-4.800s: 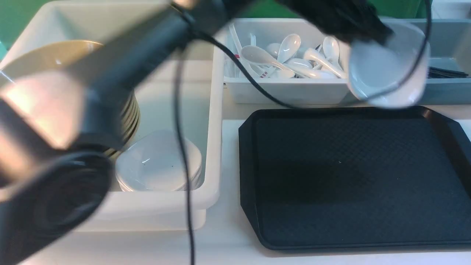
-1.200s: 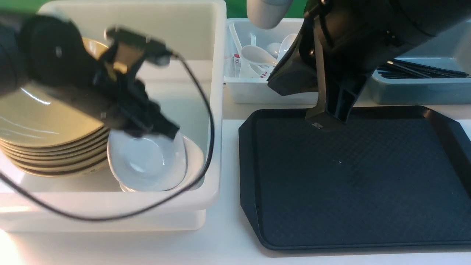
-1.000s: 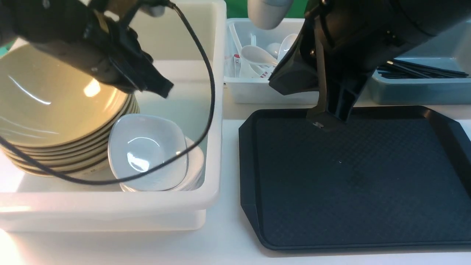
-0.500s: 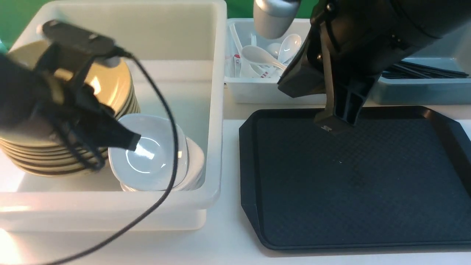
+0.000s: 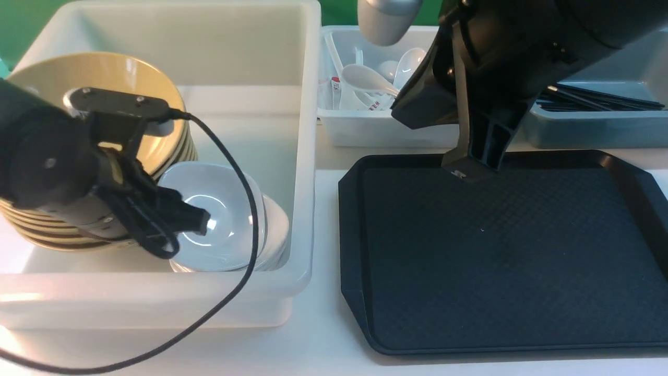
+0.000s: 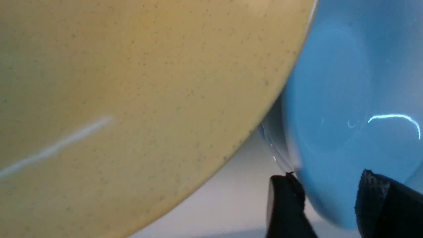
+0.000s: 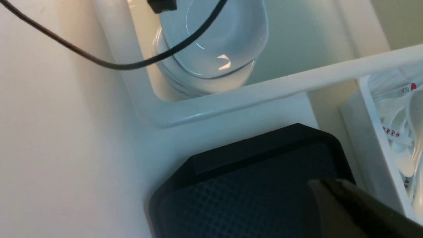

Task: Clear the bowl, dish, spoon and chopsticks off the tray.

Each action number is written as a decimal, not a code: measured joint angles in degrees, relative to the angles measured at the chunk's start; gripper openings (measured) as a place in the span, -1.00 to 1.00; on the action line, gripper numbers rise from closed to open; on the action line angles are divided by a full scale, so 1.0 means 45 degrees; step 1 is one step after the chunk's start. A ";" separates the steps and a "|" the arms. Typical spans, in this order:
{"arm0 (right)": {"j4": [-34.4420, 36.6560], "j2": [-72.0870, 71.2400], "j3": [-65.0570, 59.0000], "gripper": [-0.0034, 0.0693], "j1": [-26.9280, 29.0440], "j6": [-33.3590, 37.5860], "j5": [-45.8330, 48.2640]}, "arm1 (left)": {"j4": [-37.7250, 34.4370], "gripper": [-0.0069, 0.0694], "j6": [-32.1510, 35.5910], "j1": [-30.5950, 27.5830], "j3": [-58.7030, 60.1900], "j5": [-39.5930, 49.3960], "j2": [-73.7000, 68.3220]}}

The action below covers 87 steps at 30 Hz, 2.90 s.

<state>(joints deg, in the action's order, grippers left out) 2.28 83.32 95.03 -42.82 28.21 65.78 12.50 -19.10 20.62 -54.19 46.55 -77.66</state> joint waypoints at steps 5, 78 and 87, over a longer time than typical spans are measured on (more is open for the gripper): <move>0.0000 0.0000 0.0000 -0.78 0.0000 0.0000 0.0298 | 0.0047 0.18 -0.0281 0.0000 -0.0332 -0.0519 -0.0650; -0.0132 -0.2165 -0.2601 -0.78 0.0000 -0.1287 -0.3934 | 0.3250 -0.85 -0.1336 0.0154 0.4421 0.1929 1.2164; 0.0315 -0.7159 -0.8780 -0.78 0.0000 -0.1340 -1.0142 | 0.3544 -0.85 -0.1498 0.0154 0.5385 0.0447 1.2626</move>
<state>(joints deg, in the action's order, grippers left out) 3.69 51.10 55.53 -42.82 22.18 20.14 28.45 -25.84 21.31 -29.96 48.57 -20.84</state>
